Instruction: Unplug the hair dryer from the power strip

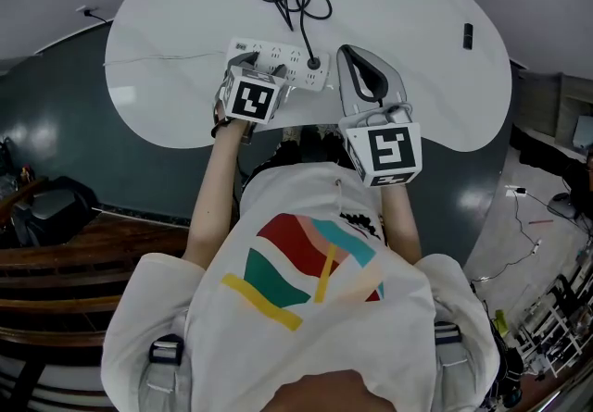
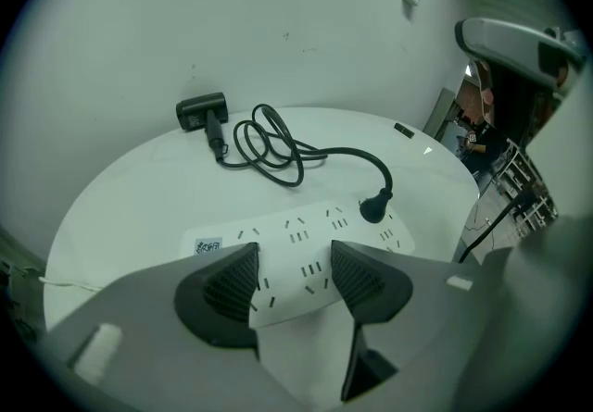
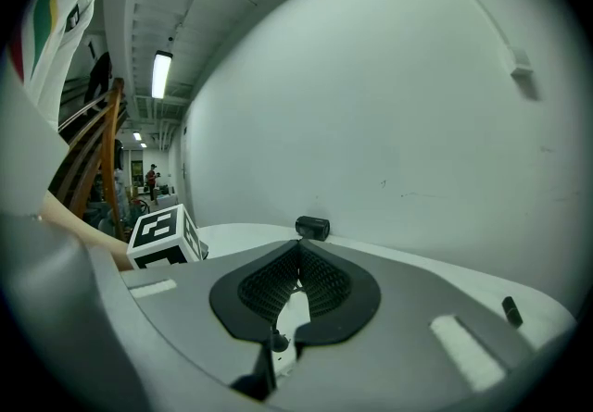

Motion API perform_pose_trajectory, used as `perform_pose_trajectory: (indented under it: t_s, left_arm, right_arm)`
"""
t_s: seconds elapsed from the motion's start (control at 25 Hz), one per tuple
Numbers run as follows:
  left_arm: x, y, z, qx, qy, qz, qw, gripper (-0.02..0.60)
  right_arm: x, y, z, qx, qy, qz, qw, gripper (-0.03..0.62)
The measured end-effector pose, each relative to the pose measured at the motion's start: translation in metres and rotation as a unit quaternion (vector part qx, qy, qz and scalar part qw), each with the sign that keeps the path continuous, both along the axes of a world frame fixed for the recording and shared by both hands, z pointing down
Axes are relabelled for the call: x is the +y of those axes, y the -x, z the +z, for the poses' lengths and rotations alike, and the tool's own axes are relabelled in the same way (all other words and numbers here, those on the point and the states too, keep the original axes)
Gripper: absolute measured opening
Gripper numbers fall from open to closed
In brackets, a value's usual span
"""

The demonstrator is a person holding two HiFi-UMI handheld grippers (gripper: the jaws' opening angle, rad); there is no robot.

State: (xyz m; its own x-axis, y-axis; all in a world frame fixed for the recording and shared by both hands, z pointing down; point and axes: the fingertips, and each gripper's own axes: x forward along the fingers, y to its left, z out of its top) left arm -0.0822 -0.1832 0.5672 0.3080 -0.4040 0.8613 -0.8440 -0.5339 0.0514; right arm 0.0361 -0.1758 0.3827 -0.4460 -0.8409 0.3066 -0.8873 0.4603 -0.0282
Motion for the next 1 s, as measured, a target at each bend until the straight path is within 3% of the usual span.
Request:
perform_pose_trajectory:
  t_s: [0.16, 0.32, 0.52, 0.76, 1.0]
  left_arm:
    - [-0.001, 0.001, 0.0, 0.001, -0.005, -0.002, 1.0, 0.245]
    - [-0.001, 0.003, 0.001, -0.004, 0.001, 0.001, 1.0, 0.245]
    - [-0.001, 0.002, 0.001, -0.007, 0.008, 0.002, 0.9999, 0.245]
    - [-0.001, 0.002, 0.003, -0.011, 0.014, 0.002, 0.9998, 0.245]
    - [-0.001, 0.002, 0.006, -0.015, 0.027, 0.008, 0.9995, 0.245]
  right_arm:
    - [0.0, 0.01, 0.003, 0.015, -0.001, -0.033, 0.999, 0.008]
    - [0.0, 0.022, 0.021, 0.036, 0.013, -0.076, 0.996, 0.144]
    - [-0.002, 0.032, 0.07, 0.065, 0.054, -0.113, 0.99, 0.173]
    - [-0.001, 0.046, 0.13, 0.107, 0.105, -0.157, 0.976, 0.172]
    - [-0.003, 0.051, 0.156, 0.125, 0.114, -0.162, 0.972, 0.145]
